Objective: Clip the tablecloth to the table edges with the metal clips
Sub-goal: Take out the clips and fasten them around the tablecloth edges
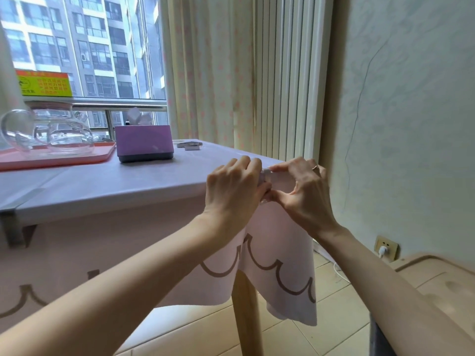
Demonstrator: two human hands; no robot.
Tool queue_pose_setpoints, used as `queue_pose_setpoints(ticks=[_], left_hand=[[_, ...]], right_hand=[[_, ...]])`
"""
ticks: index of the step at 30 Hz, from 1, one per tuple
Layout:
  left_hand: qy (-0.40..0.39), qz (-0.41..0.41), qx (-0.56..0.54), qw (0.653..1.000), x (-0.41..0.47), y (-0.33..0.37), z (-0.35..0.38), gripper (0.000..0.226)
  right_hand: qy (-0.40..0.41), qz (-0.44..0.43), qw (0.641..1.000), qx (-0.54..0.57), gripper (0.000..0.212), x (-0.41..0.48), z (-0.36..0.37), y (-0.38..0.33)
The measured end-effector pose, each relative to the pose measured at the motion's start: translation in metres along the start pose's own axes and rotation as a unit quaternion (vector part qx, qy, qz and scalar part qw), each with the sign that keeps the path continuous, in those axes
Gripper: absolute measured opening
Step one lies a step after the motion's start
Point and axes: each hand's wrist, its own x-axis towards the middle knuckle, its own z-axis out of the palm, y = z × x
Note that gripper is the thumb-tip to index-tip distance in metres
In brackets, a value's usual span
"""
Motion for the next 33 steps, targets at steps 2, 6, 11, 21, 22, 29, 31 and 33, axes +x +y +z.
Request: queue_pose_setpoints(ticks=[2, 6, 11, 21, 22, 29, 31, 33], left_hand=[[0.001, -0.006, 0.002, 1.000, 0.001, -0.001, 0.002, 0.036], [0.006, -0.007, 0.019, 1.000, 0.003, 0.000, 0.004, 0.042], [0.006, 0.001, 0.029, 1.000, 0.003, 0.001, 0.008, 0.041], [-0.144, 0.033, -0.021, 0.989, 0.003, -0.033, -0.022, 0.032], [-0.154, 0.031, 0.008, 0.988, 0.001, -0.036, -0.024, 0.034], [-0.141, 0.060, 0.047, 0.987, -0.004, -0.040, -0.027, 0.030], [-0.143, 0.067, 0.052, 0.986, -0.004, -0.040, -0.028, 0.029], [-0.142, 0.072, 0.058, 0.986, -0.004, -0.040, -0.028, 0.028]], right_hand=[[0.006, 0.002, 1.000, -0.005, 0.047, 0.000, 0.002, -0.002], [0.010, -0.001, 1.000, -0.029, 0.045, 0.000, 0.004, -0.002], [0.013, -0.015, 0.998, -0.060, 0.044, -0.001, 0.005, 0.000], [-0.045, -0.094, 0.987, -0.120, 0.072, 0.003, -0.004, 0.005], [-0.041, -0.106, 0.984, -0.137, 0.068, 0.003, -0.003, 0.005], [-0.015, -0.170, 0.964, -0.203, 0.061, 0.002, -0.001, 0.009], [-0.025, -0.180, 0.959, -0.218, 0.062, 0.002, -0.002, 0.009], [-0.035, -0.186, 0.954, -0.231, 0.063, 0.004, -0.003, 0.009]])
